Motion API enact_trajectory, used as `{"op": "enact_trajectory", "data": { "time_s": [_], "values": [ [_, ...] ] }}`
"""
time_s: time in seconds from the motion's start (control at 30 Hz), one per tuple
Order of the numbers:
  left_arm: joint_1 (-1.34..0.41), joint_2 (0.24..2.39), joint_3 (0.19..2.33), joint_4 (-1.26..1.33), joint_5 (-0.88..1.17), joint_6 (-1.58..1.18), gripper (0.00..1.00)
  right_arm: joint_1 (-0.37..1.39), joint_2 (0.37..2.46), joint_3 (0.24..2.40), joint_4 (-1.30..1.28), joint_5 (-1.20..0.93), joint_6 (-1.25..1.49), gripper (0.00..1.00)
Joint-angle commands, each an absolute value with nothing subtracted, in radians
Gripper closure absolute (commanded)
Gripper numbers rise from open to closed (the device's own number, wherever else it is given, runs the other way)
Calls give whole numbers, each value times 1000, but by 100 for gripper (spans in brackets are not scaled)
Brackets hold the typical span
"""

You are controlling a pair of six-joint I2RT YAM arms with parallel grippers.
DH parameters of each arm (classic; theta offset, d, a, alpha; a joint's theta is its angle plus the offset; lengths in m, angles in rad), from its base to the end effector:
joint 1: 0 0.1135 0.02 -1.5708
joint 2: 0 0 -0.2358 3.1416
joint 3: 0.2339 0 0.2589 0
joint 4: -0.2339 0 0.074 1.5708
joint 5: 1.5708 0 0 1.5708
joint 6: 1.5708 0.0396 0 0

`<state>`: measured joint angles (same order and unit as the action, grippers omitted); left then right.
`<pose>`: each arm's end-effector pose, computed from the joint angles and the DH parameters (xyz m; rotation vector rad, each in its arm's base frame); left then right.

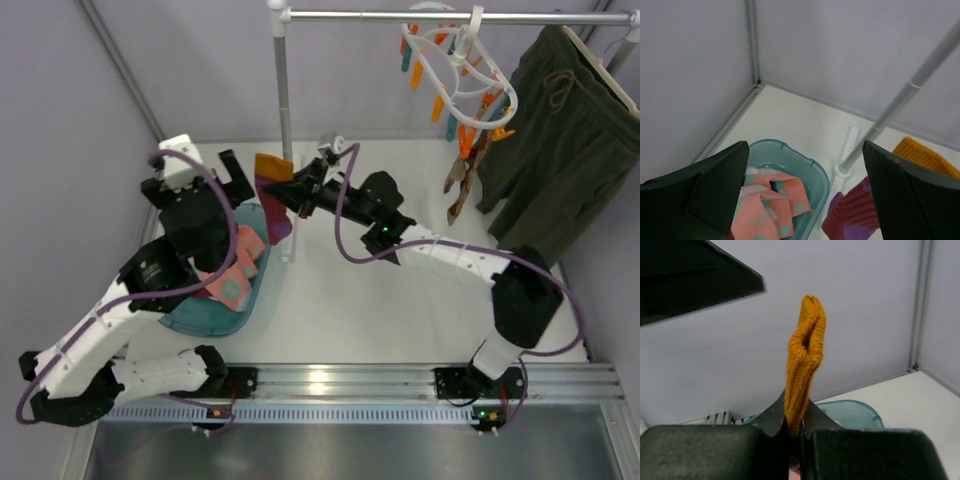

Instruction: Remove the socks clipped to the hanger

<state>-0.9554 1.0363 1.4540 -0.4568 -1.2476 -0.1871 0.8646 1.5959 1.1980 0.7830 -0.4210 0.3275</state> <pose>0.1416 -0.1353 0.4700 -0.3476 1.5457 0.1113 0.2365 0.3022 0.3483 -0.7217 1.1121 1.2765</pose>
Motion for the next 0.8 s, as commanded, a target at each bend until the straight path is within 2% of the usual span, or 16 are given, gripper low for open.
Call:
{"op": "enact_trajectory", "data": {
  "time_s": [0.0, 0.07, 0.2, 0.23, 0.33, 0.43, 0.47, 0.57, 0.6, 0.67, 0.7, 0.73, 0.77],
  "values": [
    [-956, 927, 1388, -442, -1483, -128, 1, 926, 1784, 1450, 848, -488, 350, 100],
    [-956, 878, 1373, -442, -1503, -106, 1, 952, 1943, 1572, 766, -483, 325, 100],
    [-966, 776, 1342, -445, -1505, -60, 1, 1012, 2285, 1953, 536, -456, 292, 100],
    [-971, 766, 1330, -445, -1493, -52, 1, 1020, 2331, 1992, 508, -427, 291, 97],
    [-995, 720, 1309, -443, -1427, -40, 1, 1037, 2460, 2083, 433, -362, 298, 97],
    [-1006, 666, 1270, -442, -1205, -80, 1, 1048, 2519, 2135, 345, -315, 291, 94],
    [-1006, 652, 1250, -442, -1066, -95, 1, 1049, 2525, 2146, 324, -307, 288, 93],
    [-1005, 621, 1230, -437, -903, -144, 1, 1049, 2494, 2140, 255, -272, 252, 84],
    [-1005, 623, 1224, -439, -887, -155, 2, 1049, 2461, 2125, 238, -264, 239, 62],
    [-1006, 629, 1213, -439, -877, -166, 1, 1048, 2418, 2108, 193, -226, 201, 32],
    [-1006, 629, 1203, -440, -862, -173, 1, 1045, 2361, 2082, 187, -216, 190, 28],
    [-1006, 630, 1198, -440, -855, -181, 1, 1042, 2329, 2065, 180, -216, 180, 17],
    [-1005, 629, 1193, -440, -844, -189, 1, 1037, 2295, 2050, 176, -215, 178, 10]
  ]
}}
